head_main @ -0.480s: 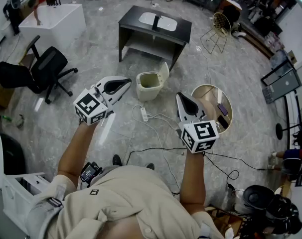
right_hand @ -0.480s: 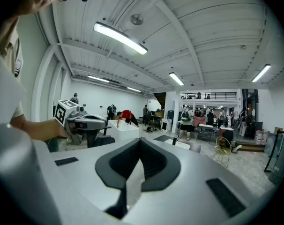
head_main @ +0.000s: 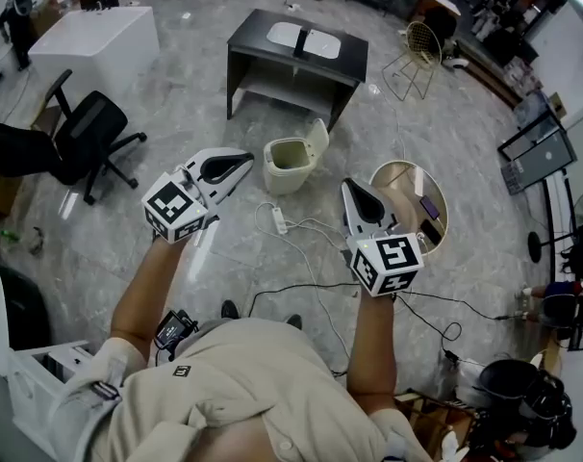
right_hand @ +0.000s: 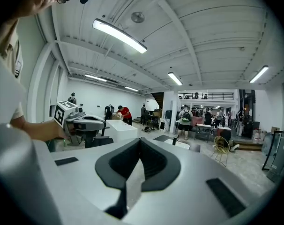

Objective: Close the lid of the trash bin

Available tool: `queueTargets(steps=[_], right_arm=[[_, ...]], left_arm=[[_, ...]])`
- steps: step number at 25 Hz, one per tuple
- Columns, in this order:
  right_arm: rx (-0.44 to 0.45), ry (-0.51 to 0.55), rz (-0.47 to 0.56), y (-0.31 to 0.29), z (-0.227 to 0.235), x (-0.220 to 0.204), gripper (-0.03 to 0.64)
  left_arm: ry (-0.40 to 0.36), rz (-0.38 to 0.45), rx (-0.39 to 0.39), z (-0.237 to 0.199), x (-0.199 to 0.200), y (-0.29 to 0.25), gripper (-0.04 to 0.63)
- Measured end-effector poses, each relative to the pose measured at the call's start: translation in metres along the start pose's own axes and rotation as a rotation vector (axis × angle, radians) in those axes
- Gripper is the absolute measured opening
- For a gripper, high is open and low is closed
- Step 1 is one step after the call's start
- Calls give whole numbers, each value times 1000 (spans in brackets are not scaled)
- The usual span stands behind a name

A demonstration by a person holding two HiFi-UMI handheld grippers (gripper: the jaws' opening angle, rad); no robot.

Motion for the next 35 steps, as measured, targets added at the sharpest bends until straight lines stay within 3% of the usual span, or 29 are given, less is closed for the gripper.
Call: queueTargets(steps=[6, 17, 26, 35], right_arm=[[-18, -79, 57, -22, -13, 5, 26], [-14, -82, 34, -52, -14, 9, 26], [86, -100, 48, -77, 38, -6, 26], [208, -122, 63, -88, 125, -12, 26]], left_arm=[[5, 10, -15, -26, -5, 14, 15], [27, 19, 20, -56, -10, 28, 15], [15, -21, 128, -60, -21, 2, 15], [1, -70, 239, -39, -19, -57, 15]])
Point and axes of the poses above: the fingertips, and each gripper's own axes: y backward along the fingers, z to its right, x out of its top, the point moved 5 cm from there along y, backward along the fingers, and after that the axes turned 14 degrees about x, right-handed, at the moved point
